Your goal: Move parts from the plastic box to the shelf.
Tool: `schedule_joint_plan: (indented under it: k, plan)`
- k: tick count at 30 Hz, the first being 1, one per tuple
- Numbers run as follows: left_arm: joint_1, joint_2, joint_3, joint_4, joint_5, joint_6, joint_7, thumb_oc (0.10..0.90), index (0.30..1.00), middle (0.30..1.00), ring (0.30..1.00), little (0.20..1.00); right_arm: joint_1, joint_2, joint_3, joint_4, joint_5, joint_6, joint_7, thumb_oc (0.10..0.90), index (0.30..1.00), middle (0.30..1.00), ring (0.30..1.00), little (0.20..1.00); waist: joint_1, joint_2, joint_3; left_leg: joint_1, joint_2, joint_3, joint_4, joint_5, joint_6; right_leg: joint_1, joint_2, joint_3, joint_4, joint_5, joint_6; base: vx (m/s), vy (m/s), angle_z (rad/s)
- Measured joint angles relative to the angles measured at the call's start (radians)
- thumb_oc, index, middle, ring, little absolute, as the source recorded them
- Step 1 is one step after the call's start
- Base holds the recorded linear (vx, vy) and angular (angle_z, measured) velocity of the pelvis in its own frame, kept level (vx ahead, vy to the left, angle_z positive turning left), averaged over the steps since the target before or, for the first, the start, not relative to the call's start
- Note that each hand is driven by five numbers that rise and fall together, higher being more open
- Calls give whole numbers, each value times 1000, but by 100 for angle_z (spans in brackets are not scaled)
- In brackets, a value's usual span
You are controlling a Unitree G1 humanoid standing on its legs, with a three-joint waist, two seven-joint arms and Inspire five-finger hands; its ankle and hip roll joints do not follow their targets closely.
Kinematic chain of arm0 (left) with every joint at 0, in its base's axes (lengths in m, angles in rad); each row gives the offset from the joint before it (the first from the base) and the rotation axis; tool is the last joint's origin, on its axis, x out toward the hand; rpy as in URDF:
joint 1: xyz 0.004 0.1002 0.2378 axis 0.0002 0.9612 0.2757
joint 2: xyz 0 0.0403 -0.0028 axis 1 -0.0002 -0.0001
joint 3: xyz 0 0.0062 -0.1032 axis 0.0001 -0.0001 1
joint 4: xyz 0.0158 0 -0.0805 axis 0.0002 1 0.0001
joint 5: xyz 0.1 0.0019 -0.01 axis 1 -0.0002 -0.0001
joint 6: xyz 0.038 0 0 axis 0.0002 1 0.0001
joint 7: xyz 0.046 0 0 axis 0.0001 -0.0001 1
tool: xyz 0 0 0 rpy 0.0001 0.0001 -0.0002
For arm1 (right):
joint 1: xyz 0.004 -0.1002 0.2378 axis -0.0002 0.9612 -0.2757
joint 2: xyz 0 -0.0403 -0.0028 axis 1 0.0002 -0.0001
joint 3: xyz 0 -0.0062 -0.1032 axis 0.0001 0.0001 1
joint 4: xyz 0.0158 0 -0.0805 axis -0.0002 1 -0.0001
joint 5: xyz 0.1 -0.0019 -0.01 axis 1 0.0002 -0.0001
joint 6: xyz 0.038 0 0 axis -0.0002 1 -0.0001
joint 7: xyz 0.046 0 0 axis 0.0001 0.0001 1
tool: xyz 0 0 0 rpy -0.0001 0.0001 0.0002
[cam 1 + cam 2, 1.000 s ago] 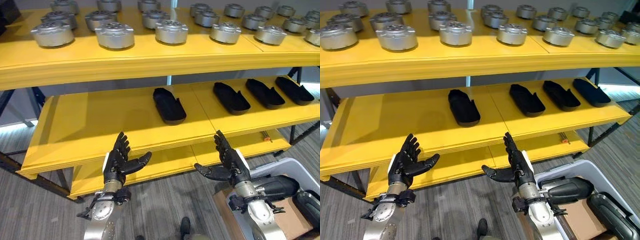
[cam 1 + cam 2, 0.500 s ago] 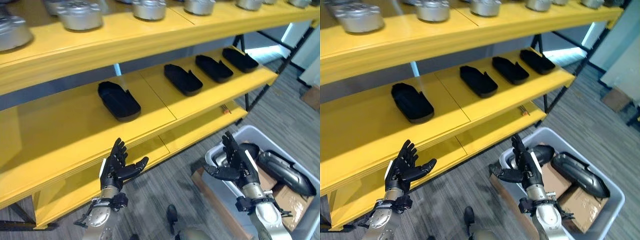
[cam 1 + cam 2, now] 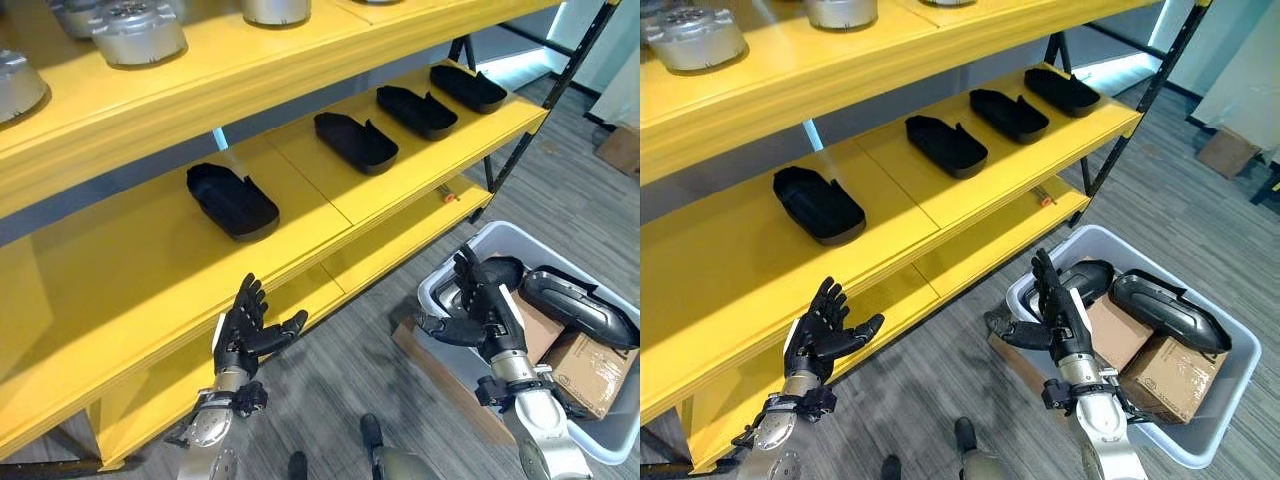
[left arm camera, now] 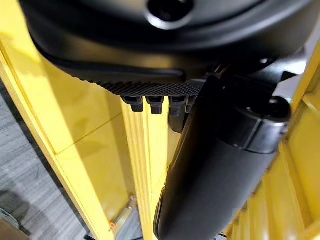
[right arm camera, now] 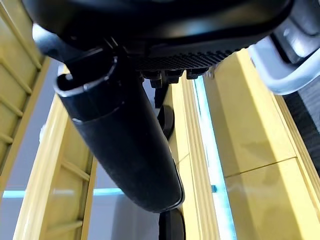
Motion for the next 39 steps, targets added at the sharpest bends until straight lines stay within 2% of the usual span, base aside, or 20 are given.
schedule_joint_plan:
  k: [3,5,6,8,10,12,13,14,15,18,20,22,23,25,26,28,31,33,36,39]
  plan:
    - [4,0,2,0,1,0,0,900,1000,1000,1000,1000,5,0,1,-1,-1,4,4,900,1000,1000,1000,1000,0,-6,2,17,-20,31,-18,10,20,1,-24,29,-10,0,27,-68,201,-26]
    - [4,2,1,1,2,0,2,900,1000,1000,1000,1000,19,16,1,-2,-2,4,9,900,1000,1000,1000,1000,-14,-21,2,18,-55,43,-11,9,42,-9,-36,50,3,19,39,-118,330,-26]
    - [3,3,1,1,9,0,2,900,1000,1000,1000,1000,21,24,3,-5,-2,9,10,900,1000,1000,1000,1000,-13,-29,2,17,-71,56,-13,3,70,-24,-41,74,11,24,48,-56,131,-57]
    - [-1,5,0,2,21,1,0,900,1000,1000,1000,1000,15,25,7,-4,-21,18,17,900,1000,1000,1000,1000,-15,-48,12,29,-90,109,-19,14,81,-26,-72,118,-9,42,86,-83,178,-67]
    - [1,13,-5,1,40,-2,2,900,1000,1000,1000,1000,23,30,9,-1,-34,23,16,900,1000,1000,1000,1000,-22,-77,15,39,-129,161,-4,12,98,-33,-111,79,-30,-6,115,-117,212,-71]
    - [2,42,-21,2,41,-2,2,900,1000,1000,1000,1000,-9,29,24,-1,-42,25,15,900,1000,1000,1000,1000,-13,-82,24,22,-140,227,23,4,117,-83,-143,40,1,-78,159,-107,140,-103]
    - [-4,45,-29,4,45,4,1,900,1000,1000,1000,1000,-21,28,33,1,-42,25,7,900,1000,1000,1000,1000,-12,-65,36,20,-125,273,24,11,135,-108,-176,-82,38,-98,134,-88,99,-109]
    - [-4,39,-29,5,48,4,1,900,1000,1000,1000,1000,-39,27,50,8,-42,31,3,900,1000,1000,1000,1000,10,-42,47,24,-102,319,21,13,140,-127,-203,-267,86,-90,113,-62,56,-115]
    - [-10,35,-29,7,48,5,1,900,1000,1000,1000,1000,-58,24,83,10,-42,34,-9,900,1000,1000,1000,1000,25,-19,59,25,-82,345,26,13,150,-108,-303,-520,194,-90,90,-23,7,-95]
    - [-22,36,-21,10,48,6,5,900,1000,1000,1000,1000,-84,24,134,8,-55,41,-12,900,1000,1000,1000,1000,73,-16,58,33,-72,374,14,17,155,-43,-400,-523,309,-91,104,0,-24,-44]
    - [-23,42,-2,9,47,6,8,900,1000,1000,1000,1000,-104,26,160,-1,-69,42,-2,900,1000,1000,1000,1000,95,-22,55,28,-65,391,-6,41,133,20,-400,-456,263,-96,131,41,-76,-41]
    - [-20,46,36,9,47,9,24,900,1000,1000,1000,1000,-126,33,174,-2,-74,43,2,900,1000,1000,1000,1000,114,-47,54,26,-73,417,-20,58,112,75,-393,-465,157,-76,165,66,-168,-34]
    - [-19,58,46,9,46,10,29,900,1000,1000,1000,1000,-119,39,174,-1,-78,43,-1,900,1000,1000,1000,1000,112,-76,49,25,-84,413,-21,62,96,120,-382,-459,93,-45,161,95,-283,2]
    - [-10,49,44,21,41,15,38,900,1000,1000,1000,1000,-110,29,159,34,-78,50,0,900,1000,1000,1000,1000,91,-61,41,25,-40,403,-20,70,48,147,-314,-443,38,-37,151,87,-237,-1]
    - [-2,43,52,19,40,15,44,900,1000,1000,1000,1000,-102,21,151,34,-77,56,-2,900,1000,1000,1000,1000,94,-63,39,24,-13,409,-20,76,29,147,-276,-425,9,-38,126,86,-191,-34]
    - [12,38,51,17,40,15,43,900,1000,1000,1000,1000,-98,11,131,34,-76,56,-5,900,1000,1000,1000,1000,69,-62,39,22,29,416,-20,85,10,150,-230,-415,-21,-26,104,124,-281,-42]
    - [14,28,27,15,37,17,22,900,1000,1000,1000,1000,-77,-4,68,32,-76,56,-16,900,1000,1000,1000,1000,12,-45,27,13,90,431,-20,100,-23,152,-162,-404,-69,-2,57,109,-273,-31]
    - [11,28,16,14,37,17,22,900,1000,1000,1000,1000,-68,-5,59,32,-75,54,-18,900,1000,1000,1000,1000,6,-28,18,12,103,431,-20,101,-24,153,-147,-402,-83,2,52,57,-138,-9]
    - [10,26,-17,5,36,17,16,900,1000,1000,1000,1000,-56,-11,59,32,-76,50,-25,900,1000,1000,1000,1000,-18,40,-21,-8,112,444,-20,99,-28,125,-131,-387,-89,-2,49,34,-178,-14]
    - [8,27,-17,2,35,17,14,900,1000,1000,1000,1000,-50,-12,58,32,-76,45,-30,900,1000,1000,1000,1000,-20,51,-27,-12,115,474,-20,97,-32,101,-127,-357,-89,3,46,7,-86,-29]
